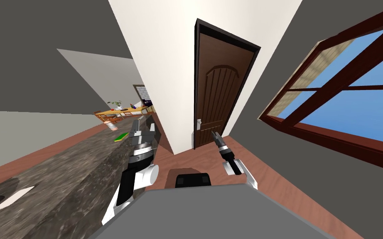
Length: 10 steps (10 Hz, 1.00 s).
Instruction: Pull the door open
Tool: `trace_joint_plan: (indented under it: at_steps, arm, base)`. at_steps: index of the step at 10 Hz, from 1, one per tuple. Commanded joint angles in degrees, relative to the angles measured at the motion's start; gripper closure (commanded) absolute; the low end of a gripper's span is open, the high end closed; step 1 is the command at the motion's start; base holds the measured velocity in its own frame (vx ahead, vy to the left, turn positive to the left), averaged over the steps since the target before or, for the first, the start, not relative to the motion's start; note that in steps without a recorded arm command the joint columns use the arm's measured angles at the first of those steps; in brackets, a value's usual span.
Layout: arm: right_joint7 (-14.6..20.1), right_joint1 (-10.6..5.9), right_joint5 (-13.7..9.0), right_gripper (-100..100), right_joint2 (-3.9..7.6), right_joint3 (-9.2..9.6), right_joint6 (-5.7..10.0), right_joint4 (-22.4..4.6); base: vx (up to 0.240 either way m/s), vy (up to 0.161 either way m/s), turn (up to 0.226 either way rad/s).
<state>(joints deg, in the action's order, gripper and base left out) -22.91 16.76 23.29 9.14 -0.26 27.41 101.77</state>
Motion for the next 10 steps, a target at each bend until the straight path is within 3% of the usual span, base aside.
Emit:
trace_joint_plan:
  at_steps: [1, 9, 10]
  arm:
    - [-1.9, -0.96, 1.3, -100, 0.35, 0.09, -0.03, -2.2]
    - [-9.9, -4.91, 7.0, -100, 1.99, 0.59, -0.44, -11.5]
    - [-11.7, -5.81, 8.3, -100, 2.35, 0.70, -0.54, -13.6]
  base:
    - [0.093, 0.005, 0.004]
    - [0.102, 0.000, 0.004]
    - [0.122, -0.006, 0.005]
